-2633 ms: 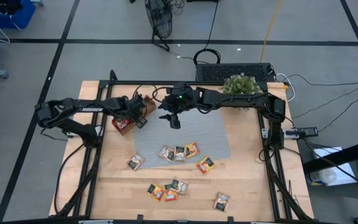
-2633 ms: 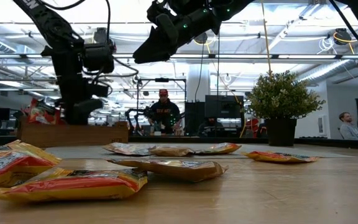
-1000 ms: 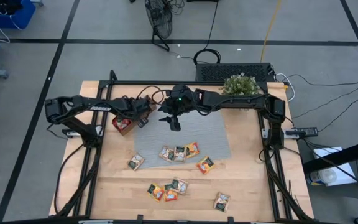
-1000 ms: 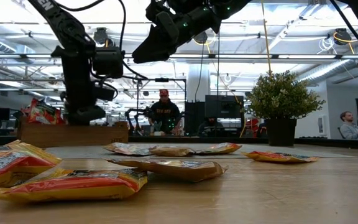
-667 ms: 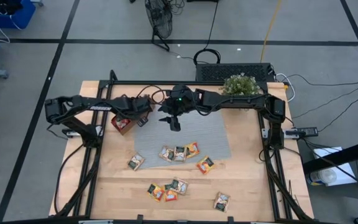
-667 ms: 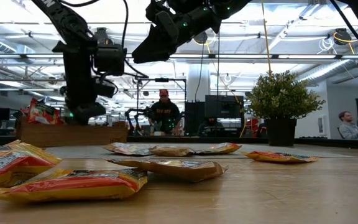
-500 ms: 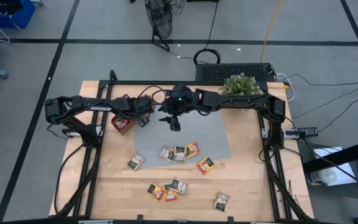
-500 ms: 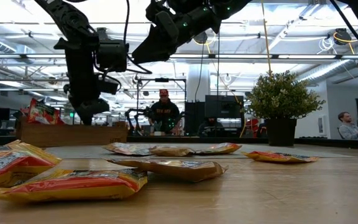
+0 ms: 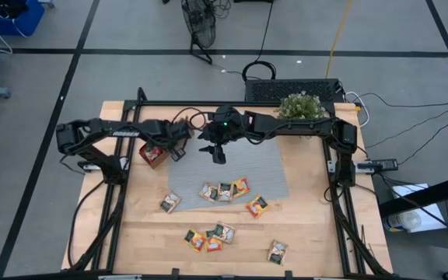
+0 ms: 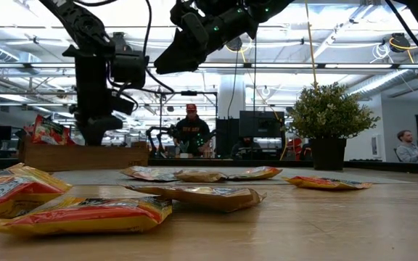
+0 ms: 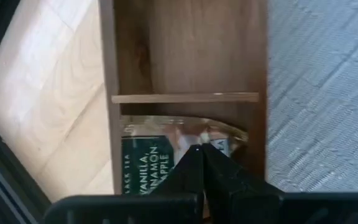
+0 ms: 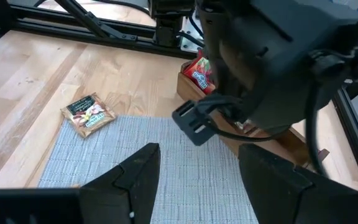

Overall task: Pick & Place Tea
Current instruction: Put the brown tea bag into the middle section of the wooden organizer

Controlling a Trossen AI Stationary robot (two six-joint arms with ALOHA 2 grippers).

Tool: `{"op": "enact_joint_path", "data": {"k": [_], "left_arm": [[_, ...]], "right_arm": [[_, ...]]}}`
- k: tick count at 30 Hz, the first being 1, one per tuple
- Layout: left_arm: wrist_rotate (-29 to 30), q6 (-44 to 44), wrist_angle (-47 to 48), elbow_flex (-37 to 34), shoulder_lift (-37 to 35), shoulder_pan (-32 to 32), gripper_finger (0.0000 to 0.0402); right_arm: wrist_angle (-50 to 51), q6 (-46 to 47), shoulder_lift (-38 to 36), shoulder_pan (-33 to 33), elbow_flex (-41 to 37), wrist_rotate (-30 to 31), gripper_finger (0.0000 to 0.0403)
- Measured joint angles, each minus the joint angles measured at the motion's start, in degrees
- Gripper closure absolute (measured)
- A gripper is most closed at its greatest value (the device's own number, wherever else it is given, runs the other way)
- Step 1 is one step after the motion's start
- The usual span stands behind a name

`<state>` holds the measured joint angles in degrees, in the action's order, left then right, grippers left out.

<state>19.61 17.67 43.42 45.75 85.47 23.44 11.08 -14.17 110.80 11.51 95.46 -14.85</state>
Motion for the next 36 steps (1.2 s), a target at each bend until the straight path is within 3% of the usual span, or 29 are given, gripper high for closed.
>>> {"op": "enact_joint_path", "data": {"k": [16, 22, 27, 36], "left_arm": [[-9.37, -3.67, -3.85, -0.15, 0.15, 5.97, 0.0398], [-10.9, -3.95, -3.61, -0.11, 3.99, 6.82, 0.0398], [-9.73, -4.08, -3.6, 0.27, 7.15, 6.72, 0.0397], [-1.8, -2.13, -2.31, -0.31, 4.92, 4.07, 0.0399]], "right_arm": [[0.01, -0.17, 0.0, 0.0, 0.0, -0.02, 0.0202], [-0.01, -0.18, 0.0, 0.0, 0.0, -0.02, 0.0202], [-0.03, -0.2, 0.0, 0.0, 0.0, -0.02, 0.0202], [-0.05, -0.2, 0.0, 0.0, 0.0, -0.02, 0.0202]]}}
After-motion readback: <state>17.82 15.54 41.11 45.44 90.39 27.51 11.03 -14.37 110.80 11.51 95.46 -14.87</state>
